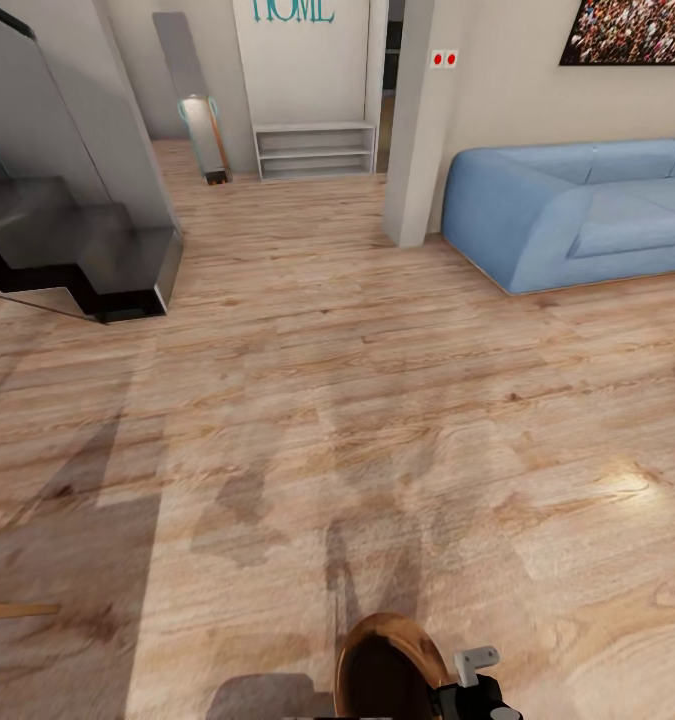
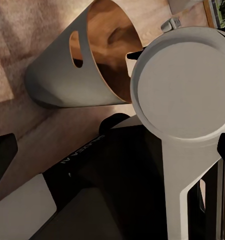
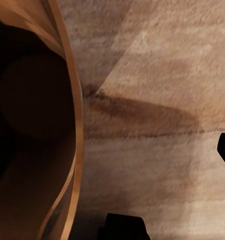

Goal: Put the three can of soda from the living room inside the tash can in the kitchen.

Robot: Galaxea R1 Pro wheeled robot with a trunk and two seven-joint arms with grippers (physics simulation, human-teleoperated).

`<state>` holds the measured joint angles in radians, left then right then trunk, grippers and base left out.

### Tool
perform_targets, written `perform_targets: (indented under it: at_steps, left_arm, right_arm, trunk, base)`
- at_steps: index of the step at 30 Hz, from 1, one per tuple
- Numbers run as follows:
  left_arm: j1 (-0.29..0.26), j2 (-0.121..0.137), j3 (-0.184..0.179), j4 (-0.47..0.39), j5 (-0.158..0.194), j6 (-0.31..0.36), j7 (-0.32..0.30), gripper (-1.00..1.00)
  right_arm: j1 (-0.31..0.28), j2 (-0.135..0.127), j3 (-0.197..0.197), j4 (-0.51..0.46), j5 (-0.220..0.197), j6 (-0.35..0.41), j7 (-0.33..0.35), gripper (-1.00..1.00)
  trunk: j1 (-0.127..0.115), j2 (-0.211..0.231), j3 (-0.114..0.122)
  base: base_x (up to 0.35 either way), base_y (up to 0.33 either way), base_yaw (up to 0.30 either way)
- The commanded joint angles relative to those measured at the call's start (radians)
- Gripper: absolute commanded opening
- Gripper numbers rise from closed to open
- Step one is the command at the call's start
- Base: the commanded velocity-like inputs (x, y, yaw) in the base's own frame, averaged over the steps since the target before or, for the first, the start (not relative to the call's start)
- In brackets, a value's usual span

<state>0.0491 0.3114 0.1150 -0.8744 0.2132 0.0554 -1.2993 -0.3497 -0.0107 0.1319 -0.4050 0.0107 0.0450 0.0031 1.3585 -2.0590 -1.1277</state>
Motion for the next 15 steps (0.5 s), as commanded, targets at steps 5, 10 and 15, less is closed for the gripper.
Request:
perform_targets:
  at_steps: [5, 10, 15]
  left_arm:
    - [0.0, 0.0, 0.0, 0.0, 0.0, 0.0, 0.0, 1.0]
    - [0.0, 0.0, 0.0, 0.0, 0.0, 0.0, 0.0, 1.0]
    - [0.0, 0.0, 0.0, 0.0, 0.0, 0.0, 0.0, 1.0]
  right_arm:
    - [0.0, 0.0, 0.0, 0.0, 0.0, 0.0, 0.0, 1.0]
    - [0.0, 0.0, 0.0, 0.0, 0.0, 0.0, 0.0, 1.0]
    - [0.0, 0.0, 0.0, 0.0, 0.0, 0.001, 0.0, 1.0]
  trunk:
    - [0.0, 0.0, 0.0]
    - [0.0, 0.0, 0.0]
    - [0.0, 0.0, 0.0]
  base:
    - [0.0, 0.0, 0.0]
    - [0.0, 0.0, 0.0]
    - [0.0, 0.0, 0.0]
